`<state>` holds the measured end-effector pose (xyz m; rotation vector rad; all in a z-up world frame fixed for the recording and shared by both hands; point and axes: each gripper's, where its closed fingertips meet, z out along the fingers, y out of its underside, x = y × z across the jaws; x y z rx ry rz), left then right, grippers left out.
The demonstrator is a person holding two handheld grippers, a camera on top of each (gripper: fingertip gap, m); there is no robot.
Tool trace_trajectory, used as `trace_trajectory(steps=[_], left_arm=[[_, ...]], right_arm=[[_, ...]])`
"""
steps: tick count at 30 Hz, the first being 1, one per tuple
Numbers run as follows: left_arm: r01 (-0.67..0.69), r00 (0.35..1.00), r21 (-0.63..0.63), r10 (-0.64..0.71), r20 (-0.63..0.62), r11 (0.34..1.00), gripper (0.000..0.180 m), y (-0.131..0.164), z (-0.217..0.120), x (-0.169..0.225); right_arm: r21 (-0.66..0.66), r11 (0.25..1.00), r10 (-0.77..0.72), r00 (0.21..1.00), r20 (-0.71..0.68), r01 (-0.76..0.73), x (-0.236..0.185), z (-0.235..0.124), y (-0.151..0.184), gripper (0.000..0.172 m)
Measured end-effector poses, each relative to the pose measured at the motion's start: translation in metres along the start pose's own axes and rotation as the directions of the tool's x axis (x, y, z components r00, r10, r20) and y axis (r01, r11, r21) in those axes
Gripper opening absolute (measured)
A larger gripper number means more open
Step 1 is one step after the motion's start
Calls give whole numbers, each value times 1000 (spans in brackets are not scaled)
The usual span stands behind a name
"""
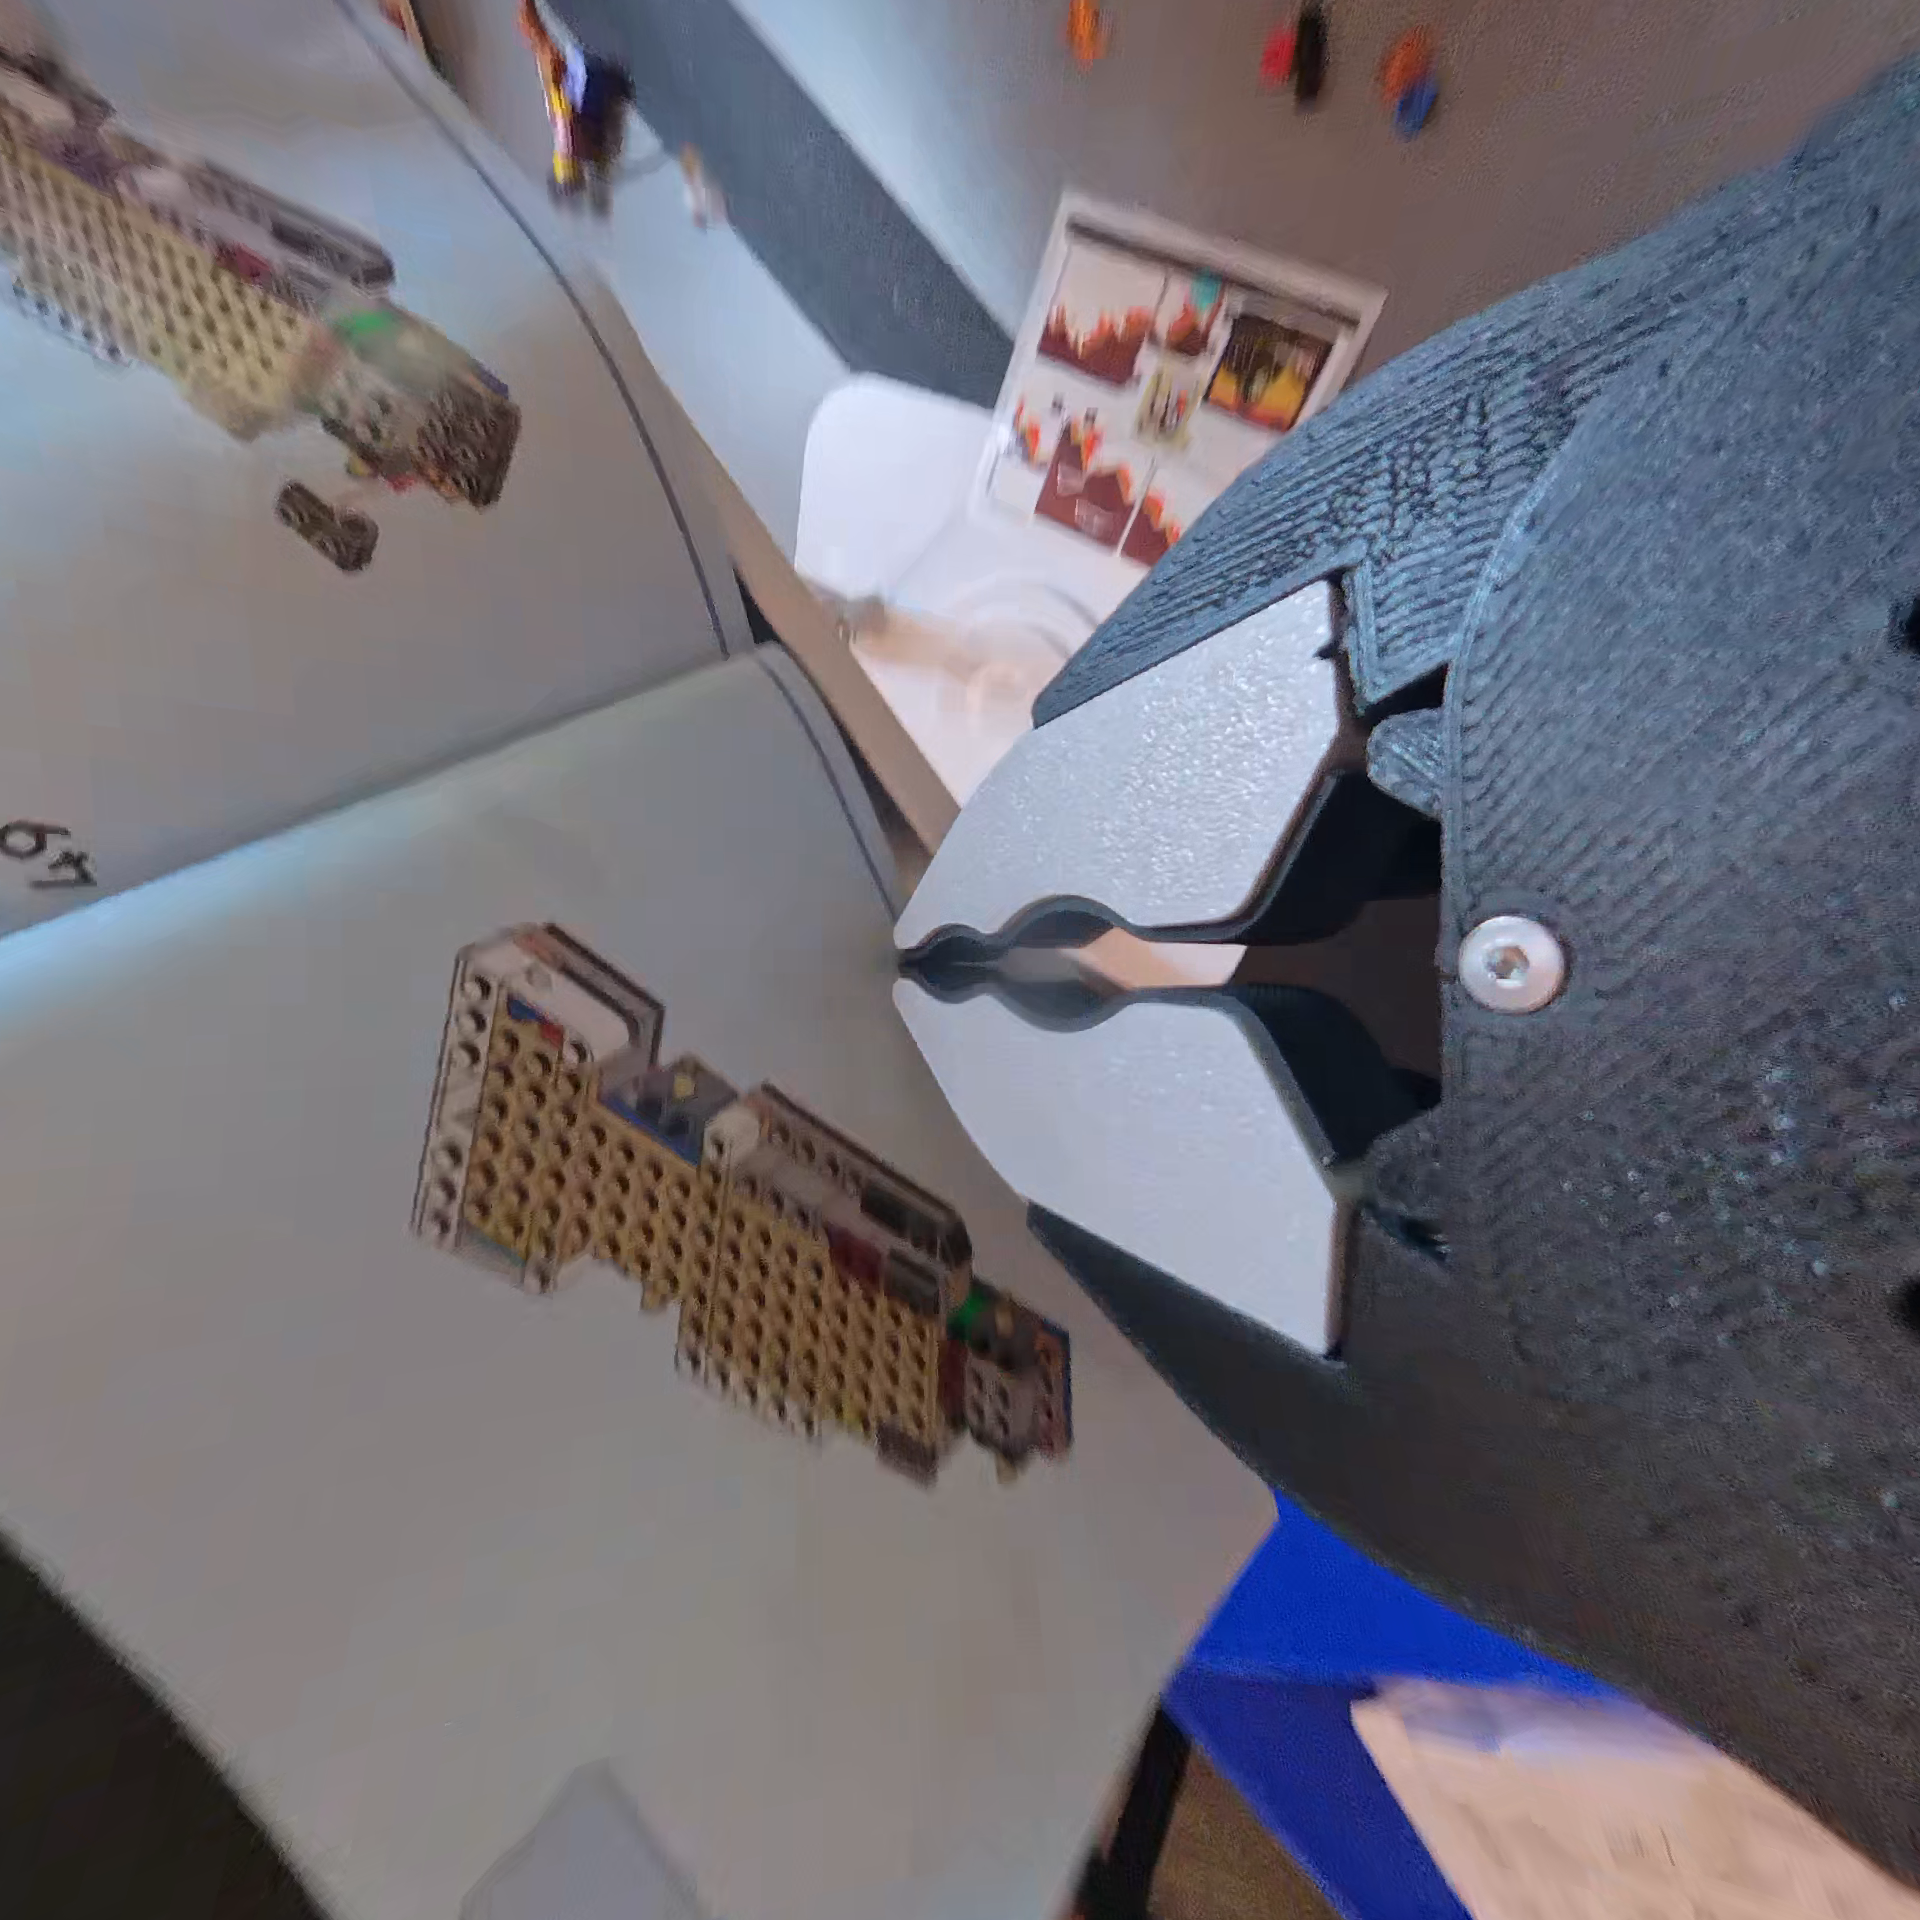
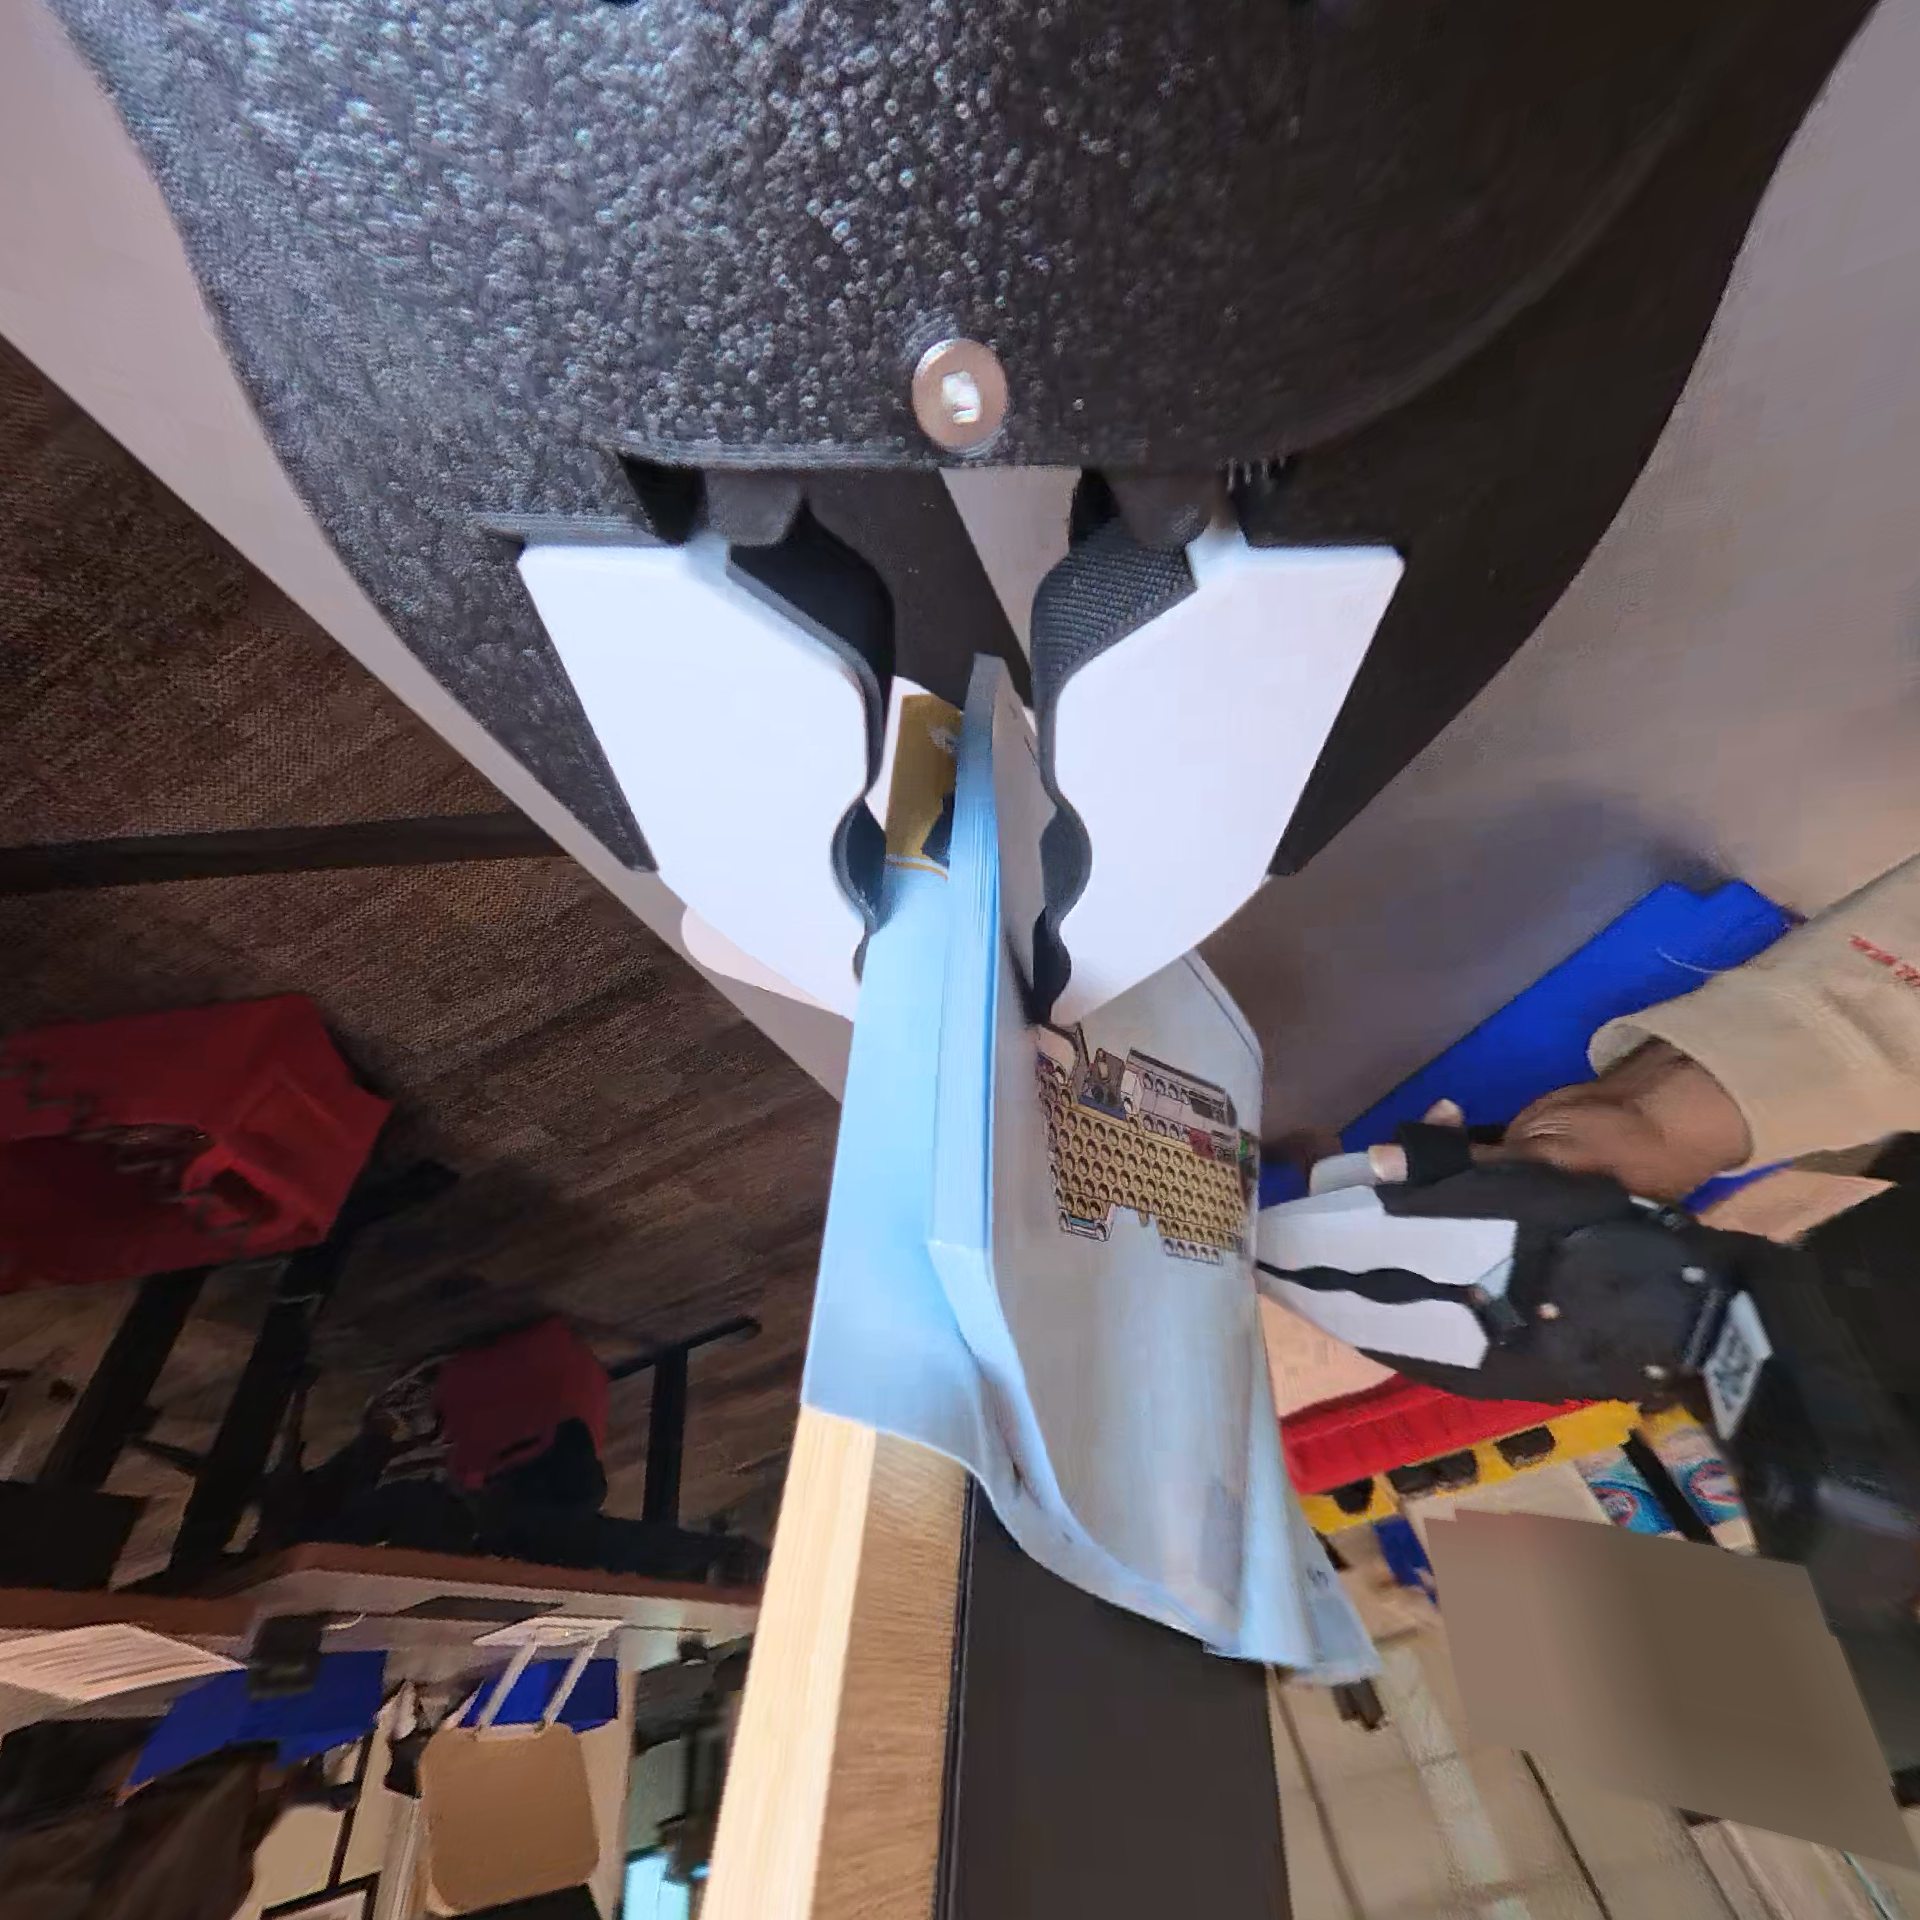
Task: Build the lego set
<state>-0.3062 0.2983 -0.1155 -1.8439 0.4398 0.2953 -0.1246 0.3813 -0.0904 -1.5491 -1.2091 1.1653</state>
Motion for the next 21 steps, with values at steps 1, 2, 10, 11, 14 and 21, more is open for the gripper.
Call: trace_trajectory(steps=[1,2,10,11,14,21], left_arm=[[-76,994,62,70,89,995,0,-6,-6,-13],[-105,987,139,86,136,985,0,-17,-14,-21],[137,990,219,-141,4,966,0,-45,-26,-18],[152,988,210,-153,-9,966,0,-43,-25,-16],[171,985,208,-175,-1,963,0,-39,-24,-16],[146,988,164,-153,32,976,0,-29,-11,-18]], right_arm=[[-7,1000,-16,999,-47,15,0,-1,0,28],[-18,999,-28,996,-81,27,0,-1,0,29],[-104,988,-139,961,-241,116,6,-14,-12,24],[-125,985,-150,955,-254,122,7,-14,-13,24],[-143,980,-170,945,-279,134,11,-17,-28,23],[-73,975,-223,930,-291,211,18,-20,-52,19]])
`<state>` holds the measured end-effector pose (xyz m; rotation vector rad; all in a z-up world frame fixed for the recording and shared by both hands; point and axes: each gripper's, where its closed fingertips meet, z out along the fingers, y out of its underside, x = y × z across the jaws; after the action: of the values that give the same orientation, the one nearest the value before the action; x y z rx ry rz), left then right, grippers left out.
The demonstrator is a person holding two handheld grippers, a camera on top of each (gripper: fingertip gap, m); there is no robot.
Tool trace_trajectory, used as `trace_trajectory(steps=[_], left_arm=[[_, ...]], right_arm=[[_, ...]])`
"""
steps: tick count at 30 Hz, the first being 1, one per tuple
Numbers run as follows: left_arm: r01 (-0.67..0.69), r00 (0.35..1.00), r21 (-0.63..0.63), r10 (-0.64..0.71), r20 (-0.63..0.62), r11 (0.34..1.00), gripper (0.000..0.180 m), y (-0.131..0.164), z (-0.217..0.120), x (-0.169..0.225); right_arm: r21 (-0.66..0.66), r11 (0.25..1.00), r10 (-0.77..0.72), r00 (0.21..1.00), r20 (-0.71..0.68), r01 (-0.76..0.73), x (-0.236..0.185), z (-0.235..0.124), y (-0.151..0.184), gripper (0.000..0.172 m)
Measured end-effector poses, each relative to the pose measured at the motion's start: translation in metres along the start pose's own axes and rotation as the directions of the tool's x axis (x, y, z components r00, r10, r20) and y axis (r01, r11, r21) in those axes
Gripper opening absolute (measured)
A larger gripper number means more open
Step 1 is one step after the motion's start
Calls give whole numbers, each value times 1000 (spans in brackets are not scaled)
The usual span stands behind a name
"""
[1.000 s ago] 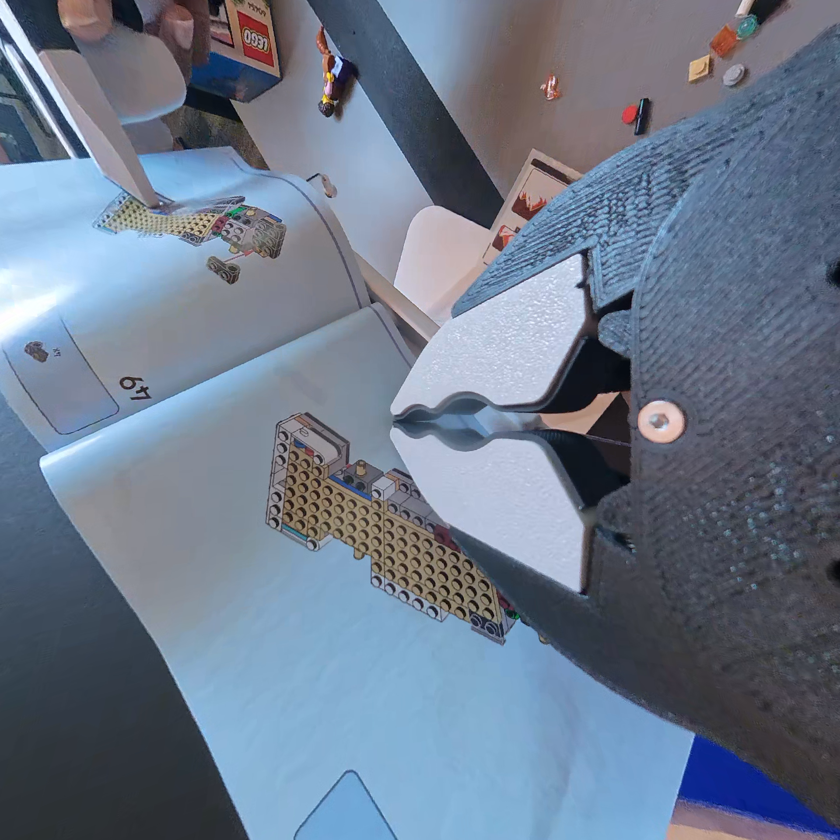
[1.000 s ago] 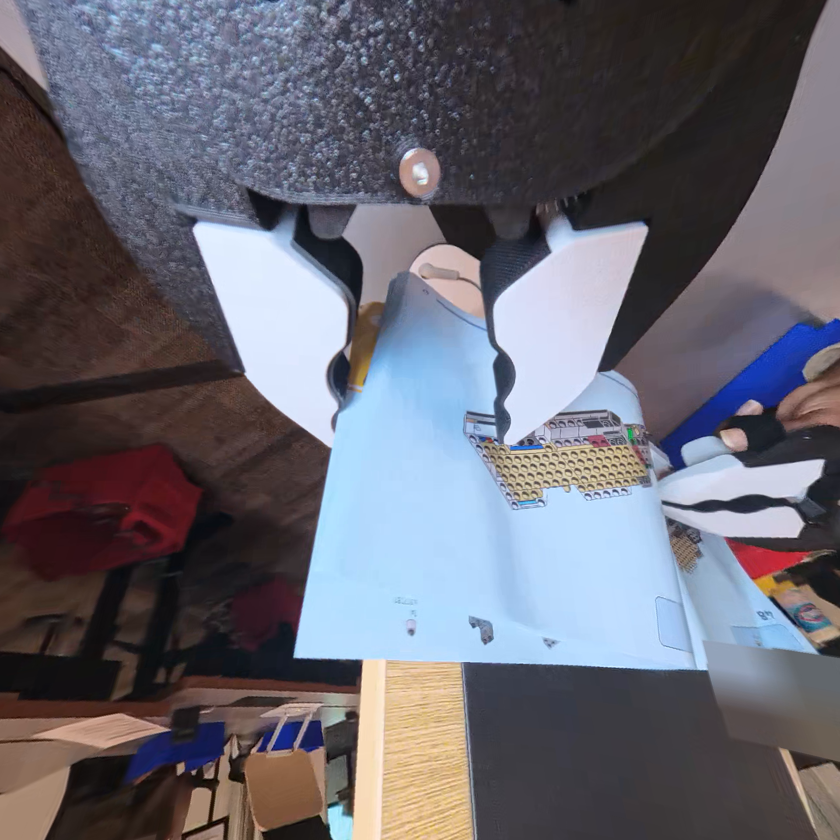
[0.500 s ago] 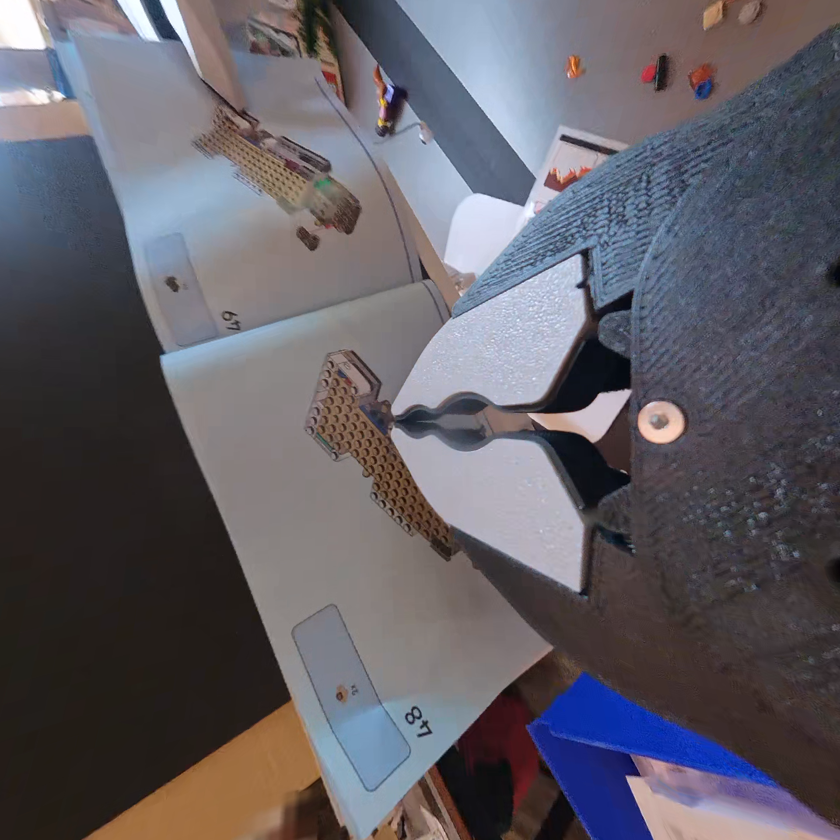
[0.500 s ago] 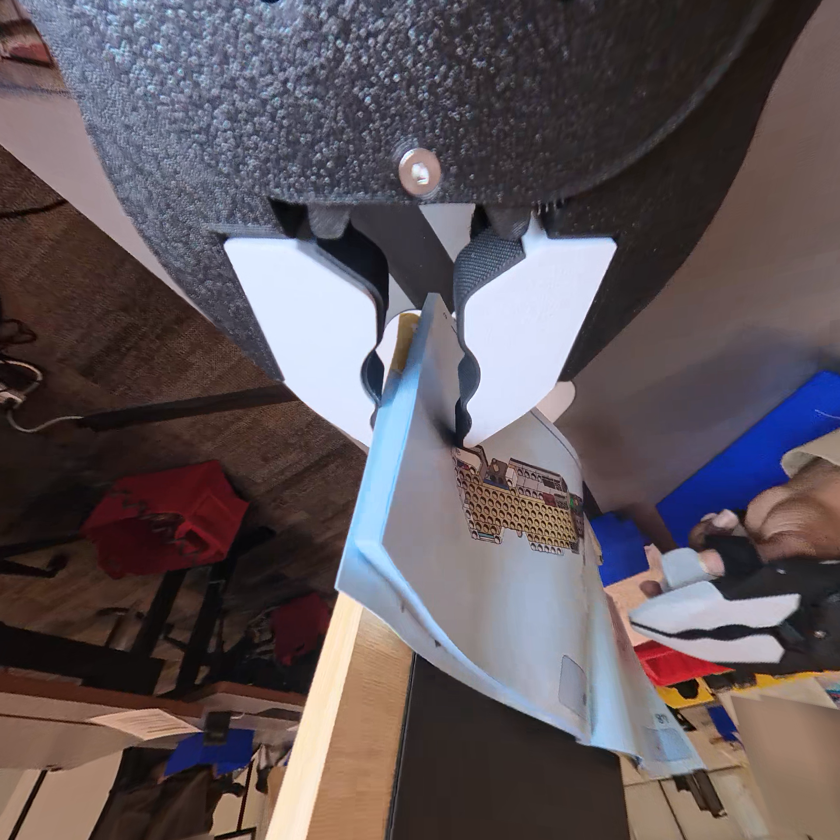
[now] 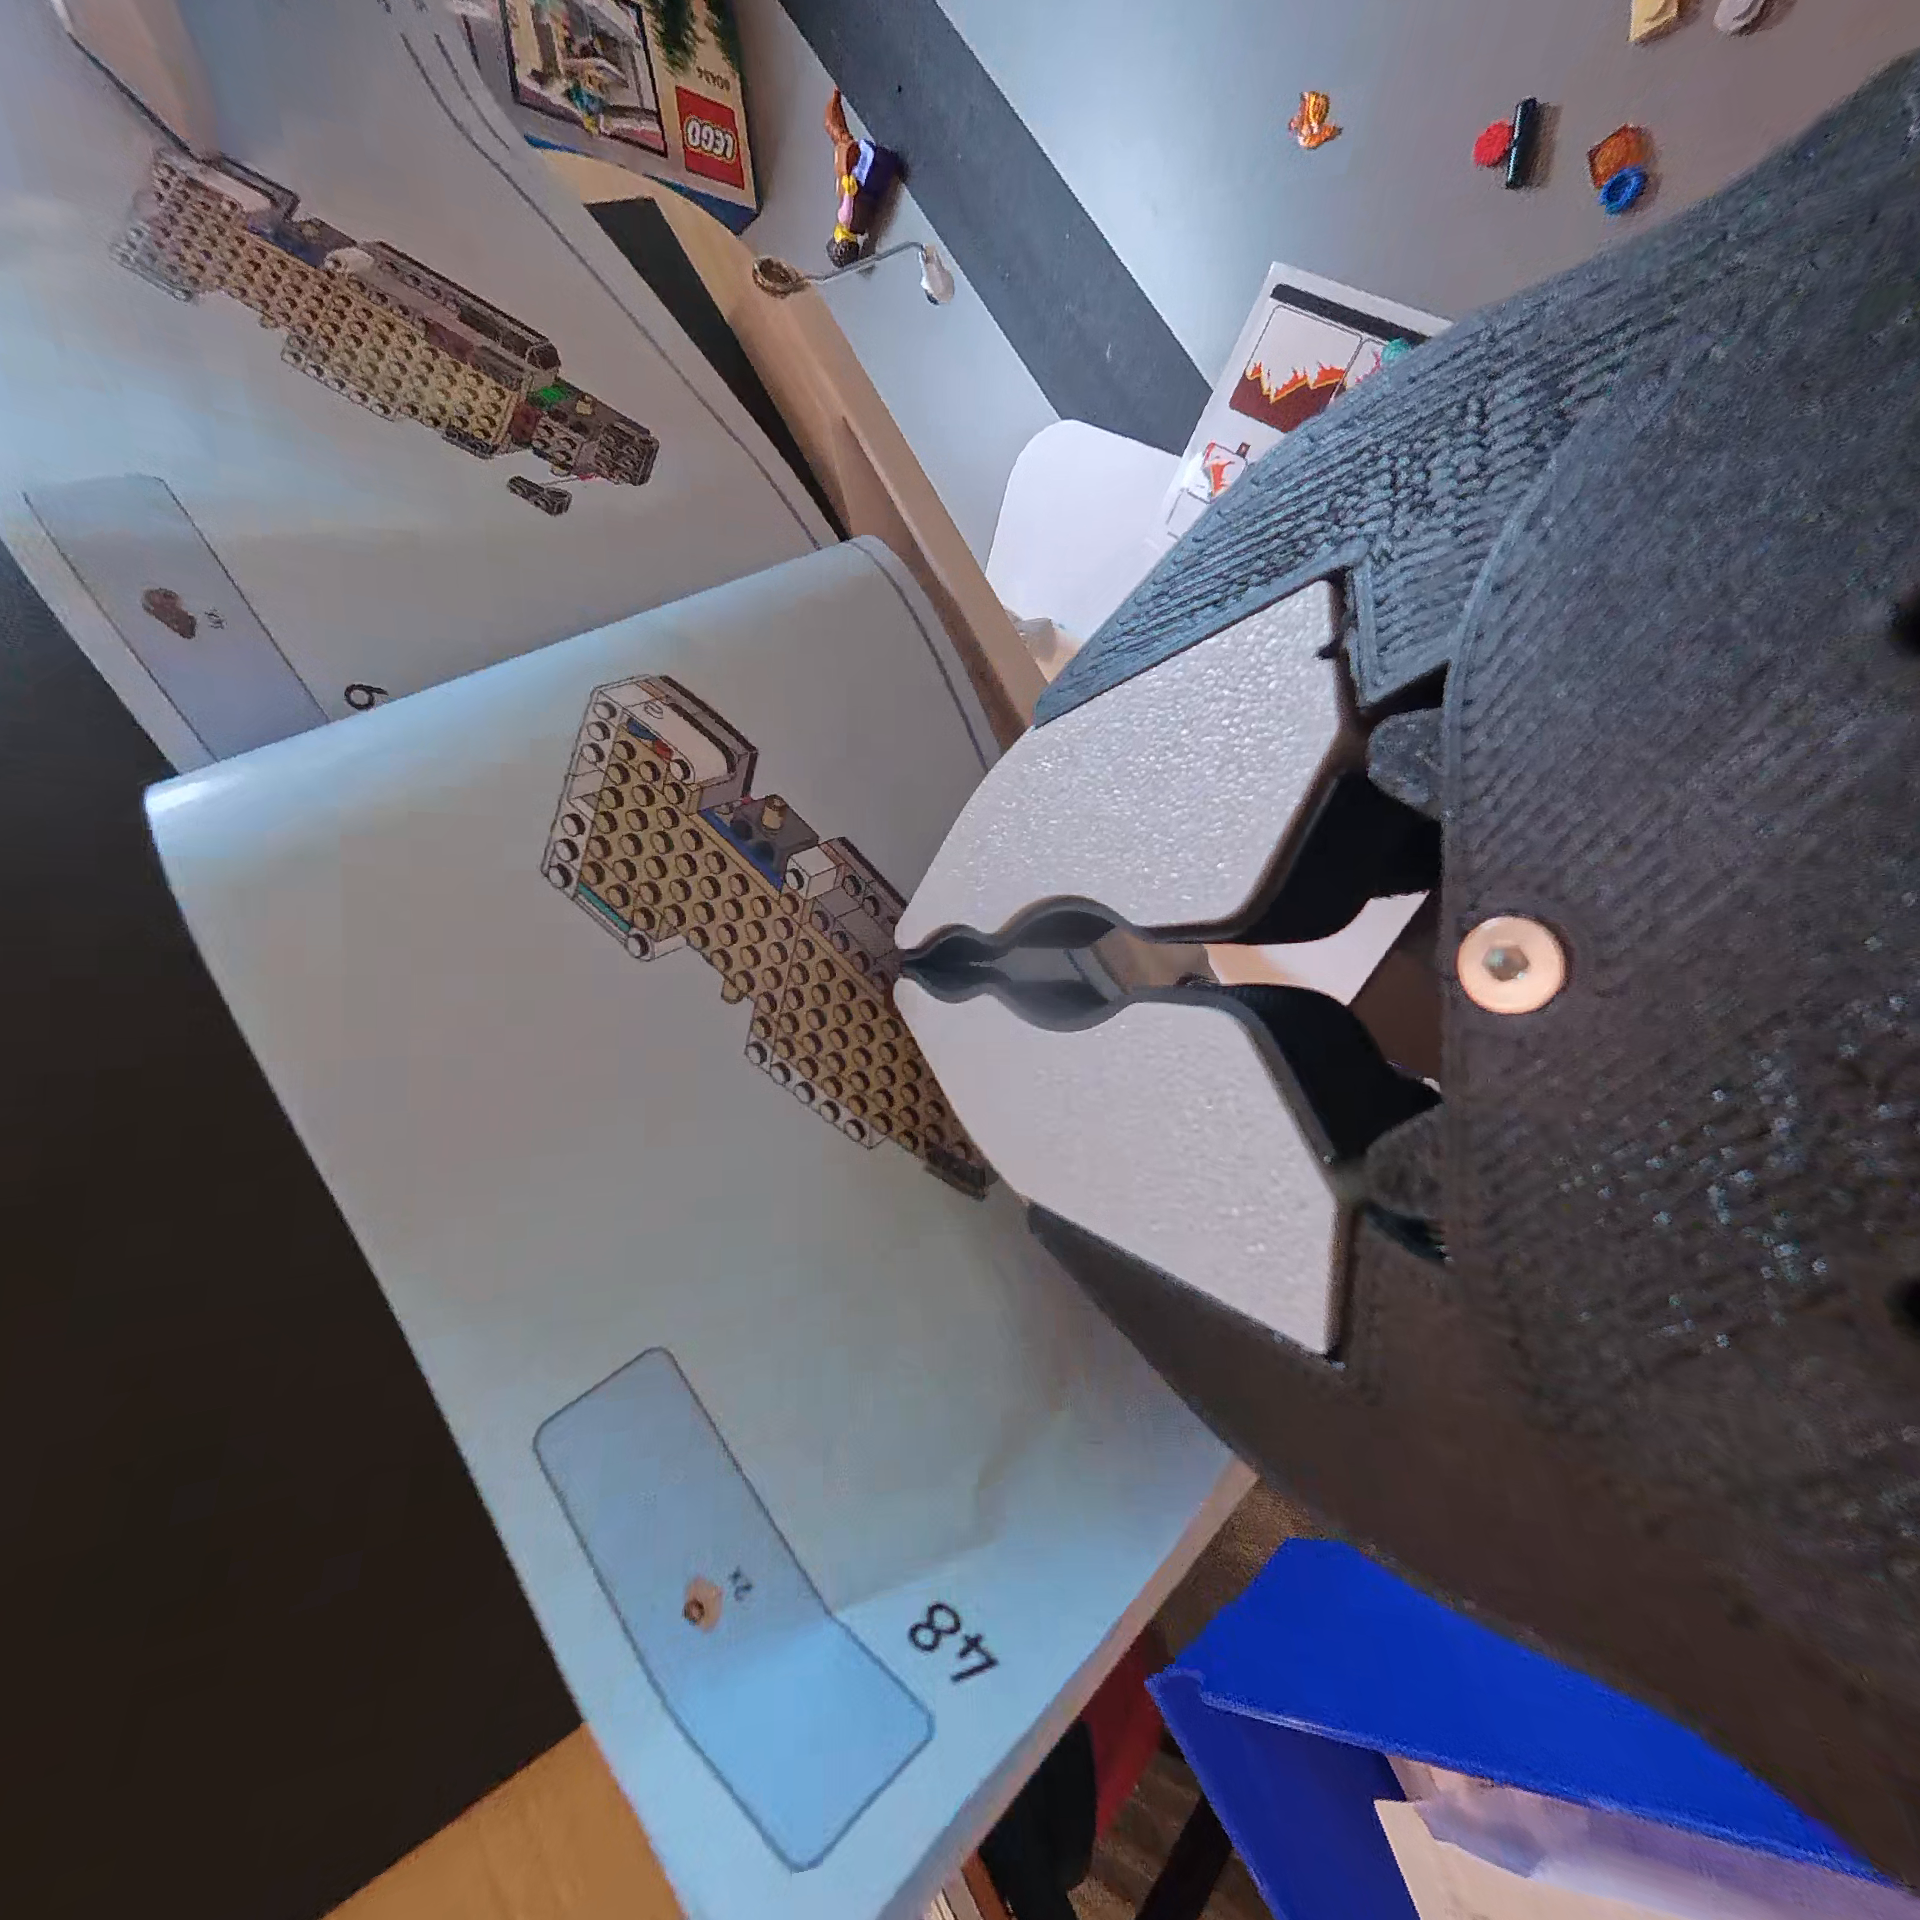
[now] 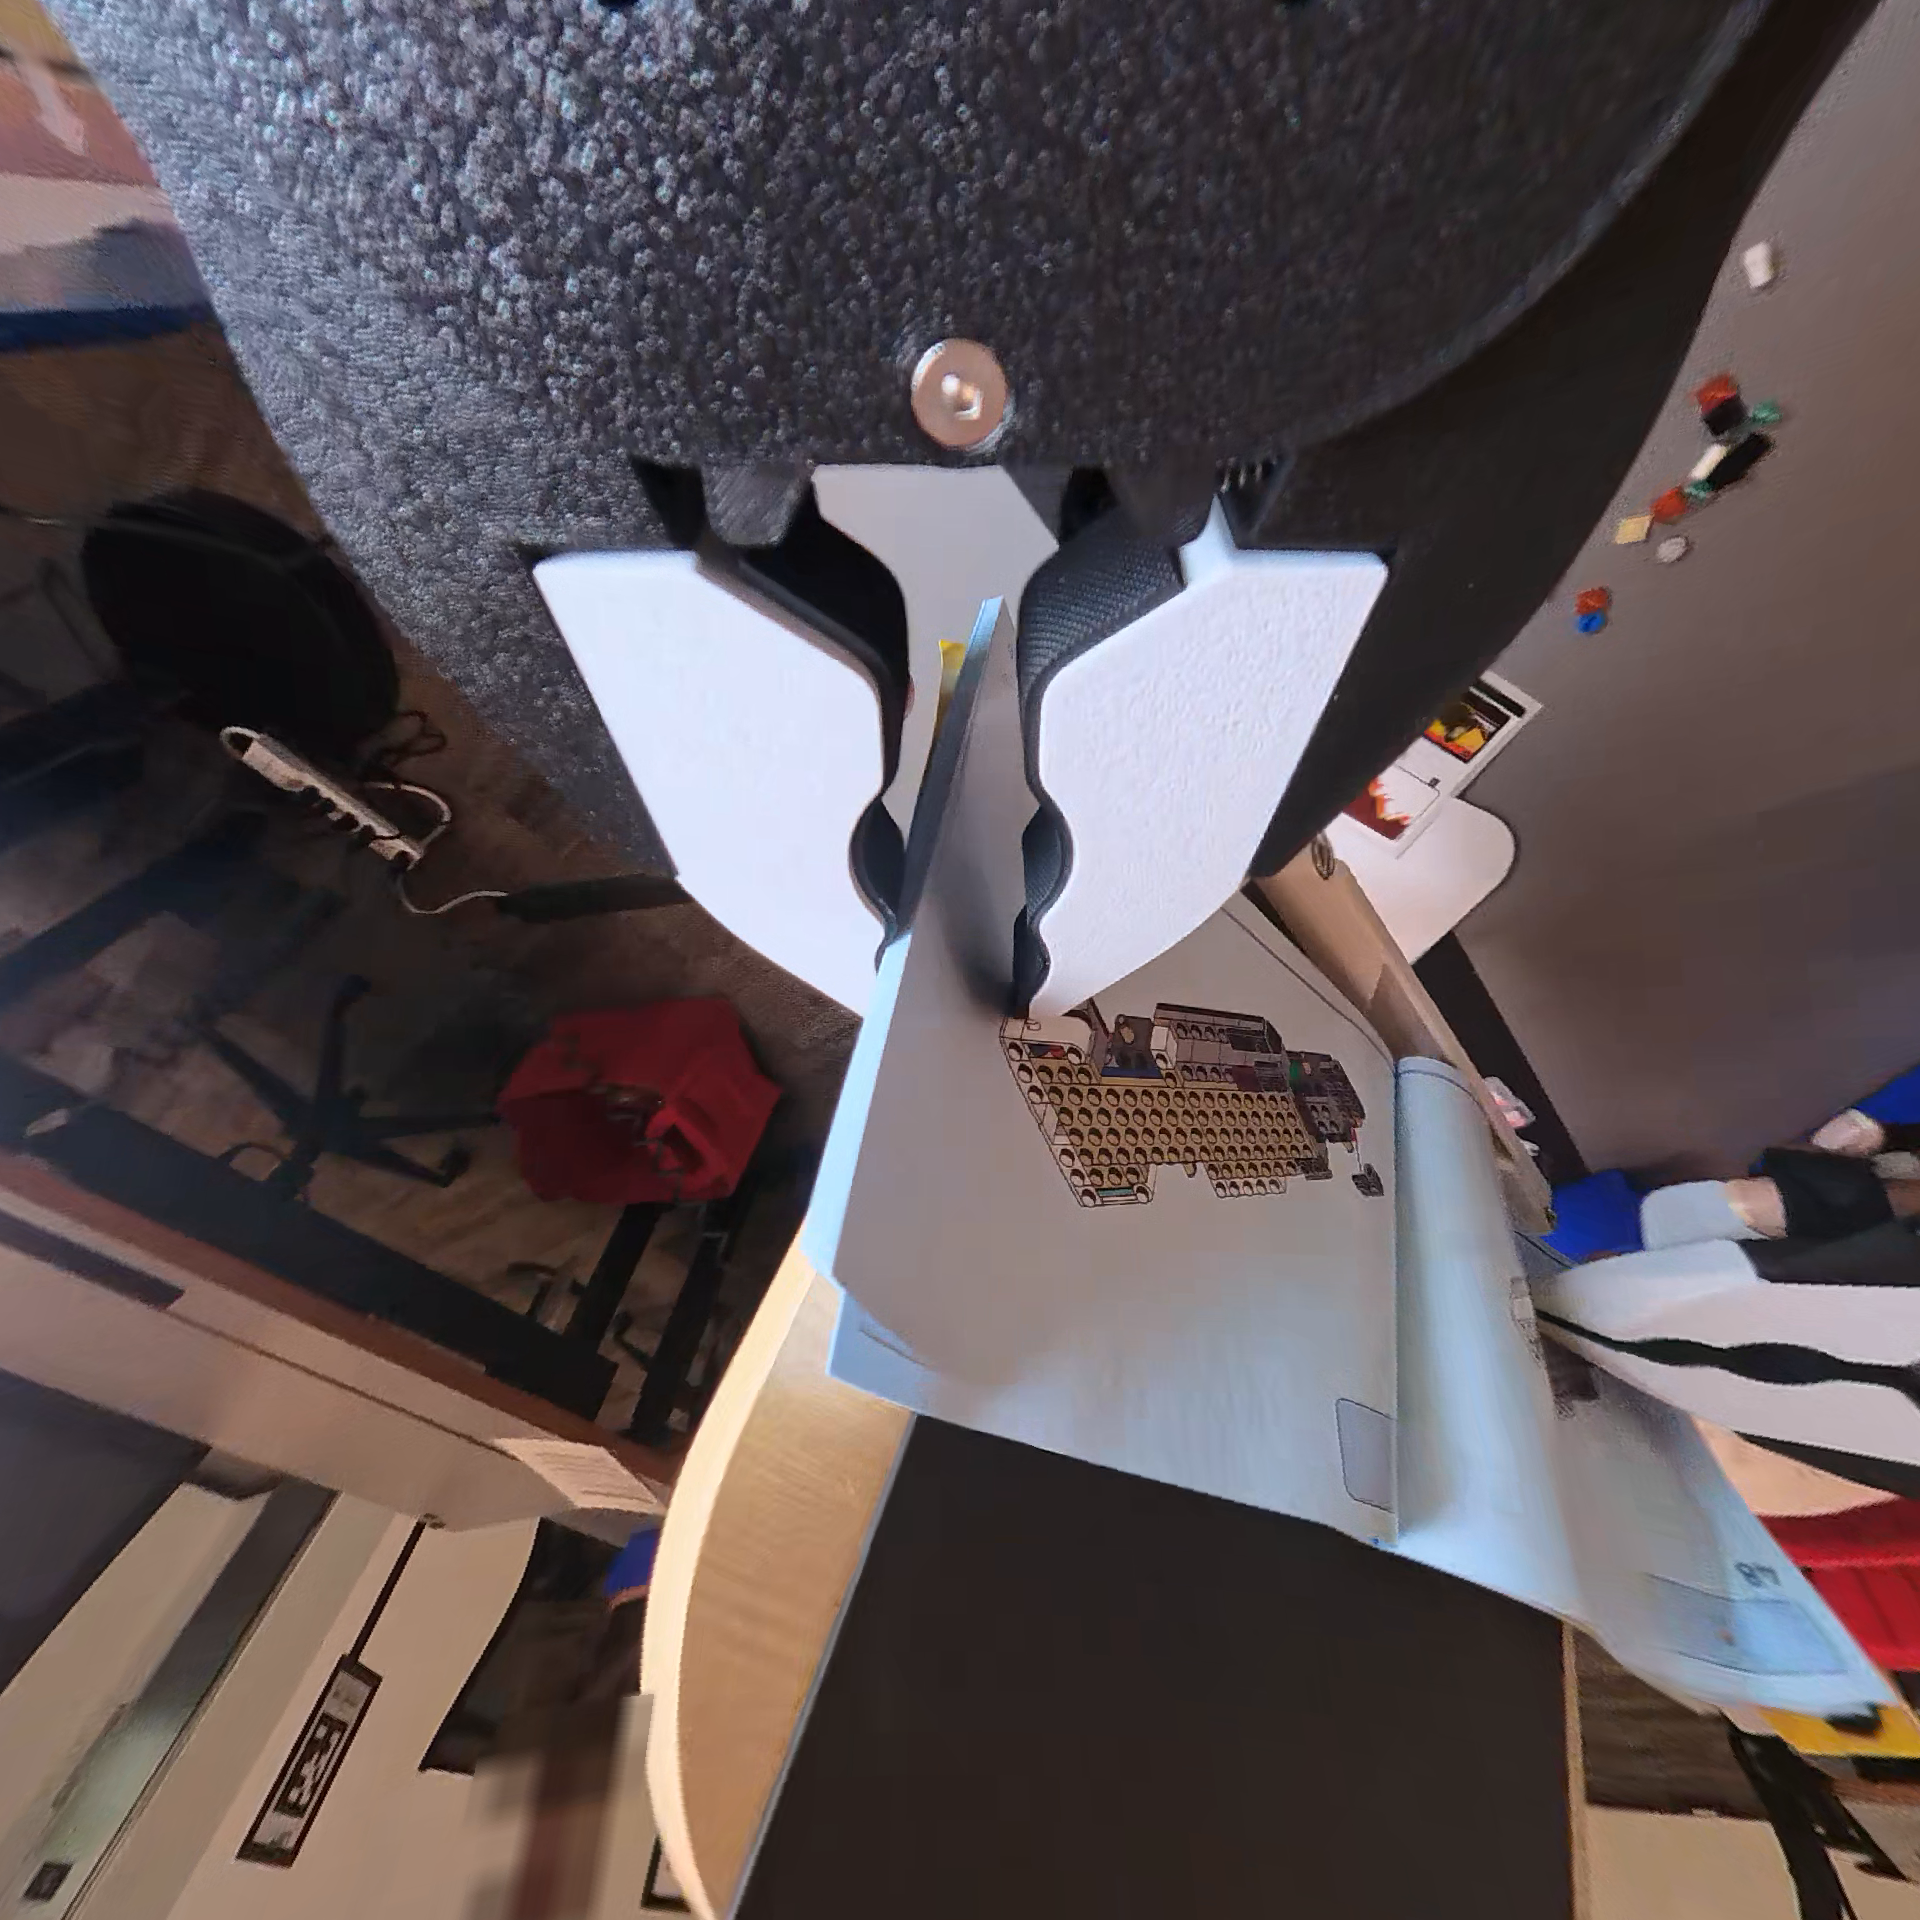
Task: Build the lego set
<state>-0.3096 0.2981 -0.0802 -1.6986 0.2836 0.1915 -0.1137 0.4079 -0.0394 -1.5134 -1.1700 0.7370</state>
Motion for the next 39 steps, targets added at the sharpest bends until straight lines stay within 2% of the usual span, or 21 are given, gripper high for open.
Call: trace_trajectory(steps=[4,7,10,13,18,23,31,39], left_arm=[[-45,997,-50,48,58,998,0,11,6,-10],[-54,998,-66,57,37,996,0,12,8,-13],[-77,996,-78,81,44,994,0,12,7,-15],[-67,996,-71,71,48,995,0,13,5,-17],[-56,997,-56,59,52,997,0,13,3,-13],[-80,995,-34,81,50,996,0,9,-2,2],[-102,994,-19,103,46,995,0,6,-8,18],[-103,992,-25,105,64,994,0,4,-8,28]], right_arm=[[25,999,27,1000,0,-27,-9,6,28,33],[64,998,29,999,-26,-28,-12,7,32,35],[13,998,68,997,-32,-68,-11,4,37,45],[-21,998,62,997,-42,-63,-11,7,46,42],[5,1000,30,999,-44,-30,10,13,32,30],[-45,999,2,993,-117,-7,41,38,26,29],[-58,998,3,990,-144,-11,58,65,21,27],[-55,998,23,972,-236,-37,67,63,20,34]])
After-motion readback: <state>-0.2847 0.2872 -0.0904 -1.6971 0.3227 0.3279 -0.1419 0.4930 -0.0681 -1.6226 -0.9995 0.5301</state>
